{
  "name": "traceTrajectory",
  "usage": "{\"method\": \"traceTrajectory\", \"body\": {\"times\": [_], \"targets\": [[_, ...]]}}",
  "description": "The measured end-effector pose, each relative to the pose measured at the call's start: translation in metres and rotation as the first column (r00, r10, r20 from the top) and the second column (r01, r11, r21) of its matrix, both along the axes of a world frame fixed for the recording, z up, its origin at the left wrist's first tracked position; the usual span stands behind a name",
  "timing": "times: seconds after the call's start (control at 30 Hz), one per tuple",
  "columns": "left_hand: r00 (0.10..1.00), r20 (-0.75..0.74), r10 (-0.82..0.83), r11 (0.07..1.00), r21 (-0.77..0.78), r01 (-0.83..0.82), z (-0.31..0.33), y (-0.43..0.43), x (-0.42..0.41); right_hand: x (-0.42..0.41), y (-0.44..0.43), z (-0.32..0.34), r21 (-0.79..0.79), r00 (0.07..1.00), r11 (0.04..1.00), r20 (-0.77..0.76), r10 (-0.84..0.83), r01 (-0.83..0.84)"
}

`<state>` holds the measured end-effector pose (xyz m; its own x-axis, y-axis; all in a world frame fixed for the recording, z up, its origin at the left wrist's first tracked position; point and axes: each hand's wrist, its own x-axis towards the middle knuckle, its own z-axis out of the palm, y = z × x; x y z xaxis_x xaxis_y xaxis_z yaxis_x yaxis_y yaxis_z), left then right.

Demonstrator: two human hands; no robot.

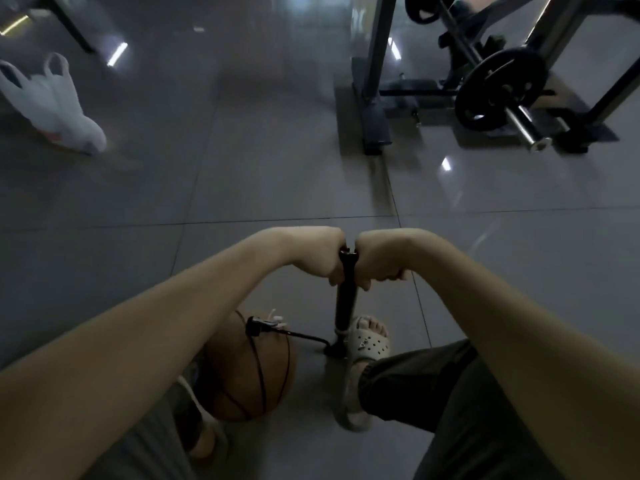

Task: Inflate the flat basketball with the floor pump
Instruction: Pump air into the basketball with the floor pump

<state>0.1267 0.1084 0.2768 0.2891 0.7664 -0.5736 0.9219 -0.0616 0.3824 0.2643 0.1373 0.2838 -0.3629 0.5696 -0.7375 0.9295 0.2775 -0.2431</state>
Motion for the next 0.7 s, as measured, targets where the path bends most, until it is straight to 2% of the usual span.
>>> {"method": "traceTrajectory", "body": {"times": [0.1, 0.23, 0.4, 0.5, 0.6, 0.7], "targets": [[1.000, -0.016, 0.010, 0.998, -0.062, -0.011, -0.036, -0.004, -0.002, -0.008, -0.011, -0.041, 0.040, 0.999, 0.999, 0.031, 0.023, -0.024], [0.997, -0.071, 0.040, 0.999, -0.024, -0.042, -0.115, -0.015, 0.003, -0.011, -0.016, -0.115, 0.029, 0.996, 0.998, 0.077, 0.048, -0.050], [0.991, -0.124, 0.044, 0.999, -0.019, -0.047, -0.167, -0.024, 0.010, -0.008, -0.022, -0.159, 0.032, 0.992, 0.997, 0.106, 0.060, -0.064], [0.990, -0.140, 0.009, 1.000, 0.012, -0.008, -0.171, -0.031, 0.015, -0.001, -0.030, -0.158, 0.050, 0.992, 0.997, 0.113, 0.052, -0.058], [0.990, -0.137, -0.035, 0.999, -0.039, 0.030, -0.157, -0.042, 0.023, 0.004, -0.045, -0.140, -0.023, 0.989, 0.999, 0.144, 0.044, -0.041], [0.994, -0.089, -0.056, 0.998, -0.043, 0.052, -0.113, -0.034, 0.018, 0.007, -0.036, -0.097, -0.101, 0.995, 0.995, 0.097, 0.009, 0.000]]}}
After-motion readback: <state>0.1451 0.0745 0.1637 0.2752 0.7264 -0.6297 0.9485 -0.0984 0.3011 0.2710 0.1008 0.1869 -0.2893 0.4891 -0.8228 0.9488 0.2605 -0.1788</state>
